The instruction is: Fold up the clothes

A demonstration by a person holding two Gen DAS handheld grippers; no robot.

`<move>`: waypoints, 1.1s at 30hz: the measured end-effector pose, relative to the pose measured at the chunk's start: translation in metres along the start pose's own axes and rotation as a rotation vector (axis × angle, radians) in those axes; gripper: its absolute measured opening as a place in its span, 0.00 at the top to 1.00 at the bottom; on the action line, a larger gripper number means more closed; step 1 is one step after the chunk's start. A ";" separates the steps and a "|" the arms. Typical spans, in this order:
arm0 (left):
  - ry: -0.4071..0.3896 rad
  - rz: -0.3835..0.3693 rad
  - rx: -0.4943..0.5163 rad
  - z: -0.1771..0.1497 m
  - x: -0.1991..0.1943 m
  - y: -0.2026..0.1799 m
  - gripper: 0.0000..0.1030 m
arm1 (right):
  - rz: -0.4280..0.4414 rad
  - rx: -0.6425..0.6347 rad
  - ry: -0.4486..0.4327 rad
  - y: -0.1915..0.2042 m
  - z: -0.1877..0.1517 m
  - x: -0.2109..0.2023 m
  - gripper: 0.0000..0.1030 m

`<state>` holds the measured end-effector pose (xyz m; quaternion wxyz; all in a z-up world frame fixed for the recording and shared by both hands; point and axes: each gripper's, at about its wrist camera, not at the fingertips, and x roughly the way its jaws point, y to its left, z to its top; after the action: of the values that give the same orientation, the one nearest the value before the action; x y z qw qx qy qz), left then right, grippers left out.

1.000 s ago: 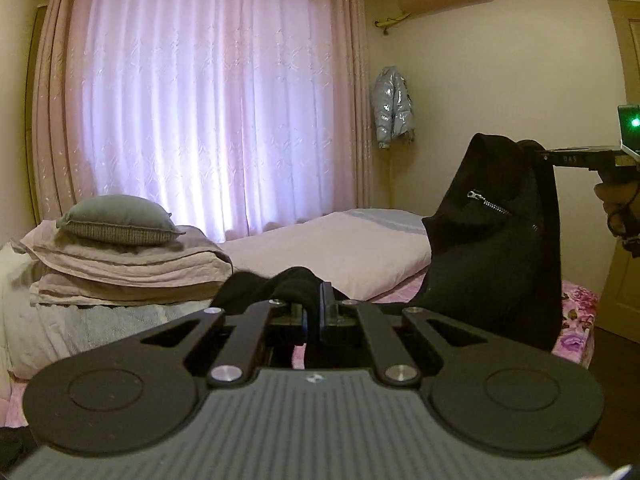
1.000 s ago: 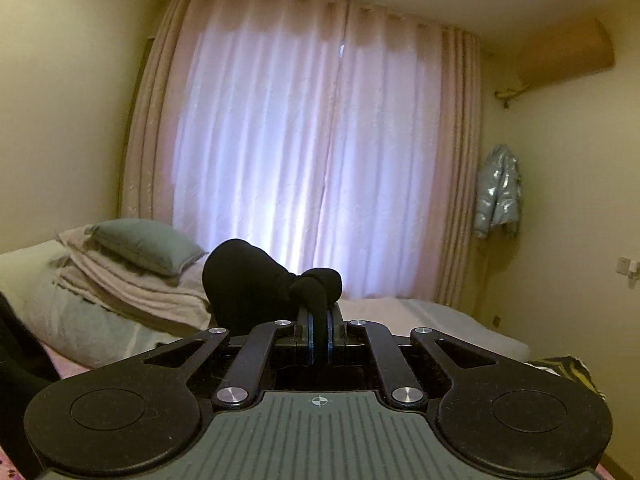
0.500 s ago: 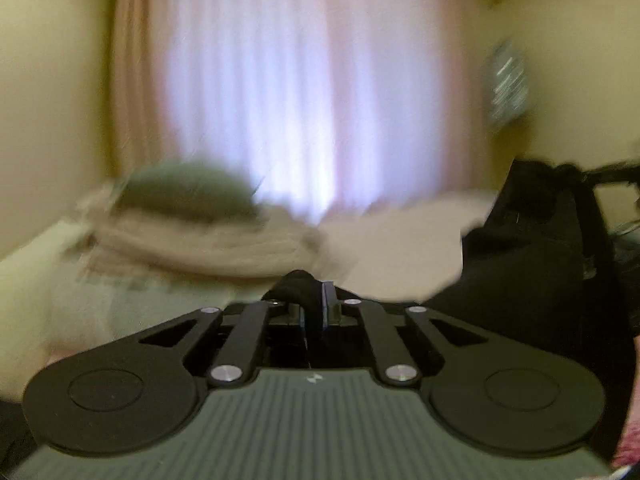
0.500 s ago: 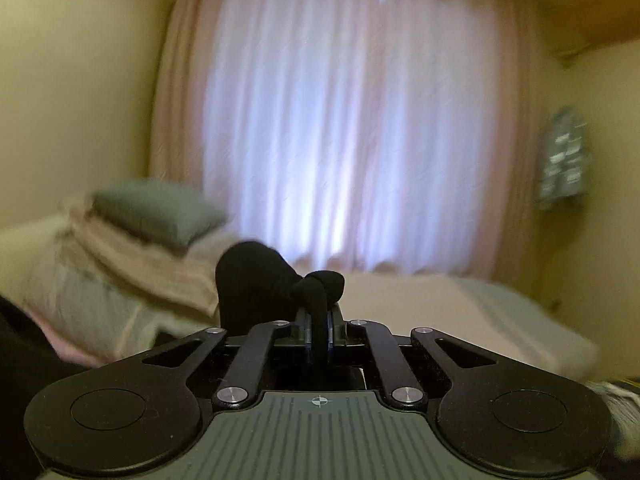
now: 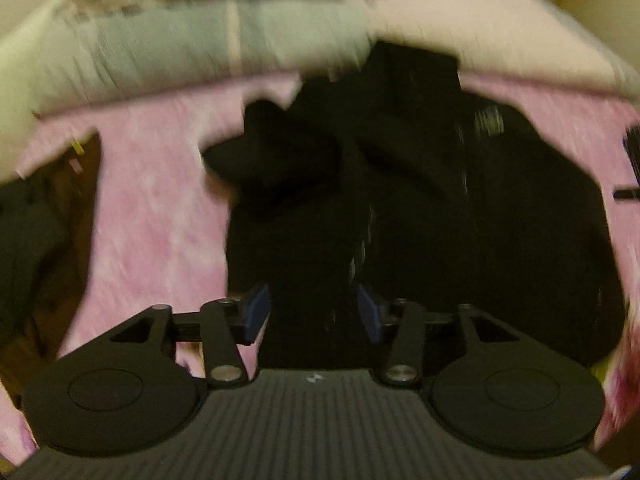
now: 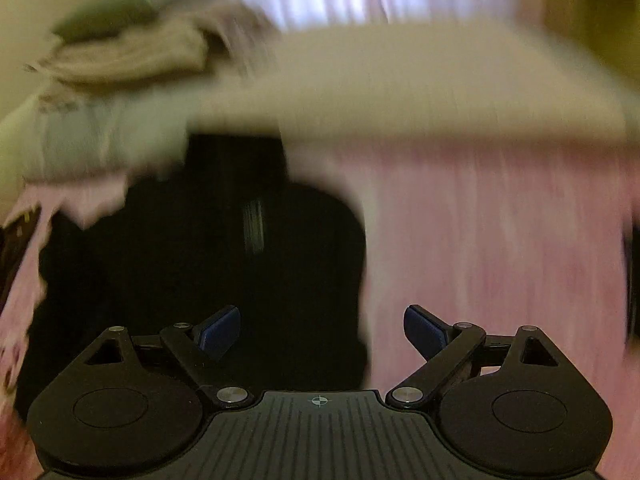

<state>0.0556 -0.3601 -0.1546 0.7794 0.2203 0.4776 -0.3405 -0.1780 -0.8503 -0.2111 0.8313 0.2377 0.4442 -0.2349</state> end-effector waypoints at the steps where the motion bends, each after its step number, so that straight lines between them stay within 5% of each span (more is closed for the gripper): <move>1: 0.024 -0.015 0.008 -0.011 0.007 0.004 0.54 | 0.016 0.033 0.040 -0.002 -0.022 -0.001 0.11; 7: 0.157 -0.085 0.068 -0.054 0.061 0.020 0.45 | 0.154 0.233 0.154 0.019 -0.127 -0.019 0.11; 11: 0.201 -0.073 0.118 -0.073 0.086 0.029 0.45 | 0.236 0.265 0.145 0.046 -0.151 -0.016 0.11; 16: 0.179 -0.139 0.087 -0.085 0.103 0.051 0.41 | 0.207 0.264 0.086 0.057 -0.167 -0.012 0.12; 17: 0.172 -0.158 0.089 -0.086 0.103 0.053 0.44 | 0.202 0.266 0.072 0.058 -0.166 -0.012 0.23; 18: 0.168 -0.184 0.105 -0.086 0.100 0.052 0.63 | 0.201 0.273 0.071 0.057 -0.167 -0.013 0.32; 20: 0.159 -0.232 0.136 -0.086 0.093 0.052 0.92 | 0.200 0.288 0.072 0.053 -0.170 -0.016 0.70; 22: 0.144 -0.260 0.161 -0.082 0.076 0.050 0.95 | 0.205 0.304 0.077 0.050 -0.169 -0.020 0.95; 27: 0.073 -0.336 0.219 -0.068 -0.004 0.058 0.95 | 0.188 0.194 0.090 0.053 -0.130 -0.064 0.98; 33: 0.155 -0.424 0.185 -0.094 -0.076 0.072 0.95 | 0.062 0.037 0.121 0.065 -0.096 -0.147 0.99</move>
<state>0.0299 -0.2244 -0.1277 0.6279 0.2109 0.5385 -0.5209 -0.2718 -0.7158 -0.1217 0.8051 0.2804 0.4818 -0.2026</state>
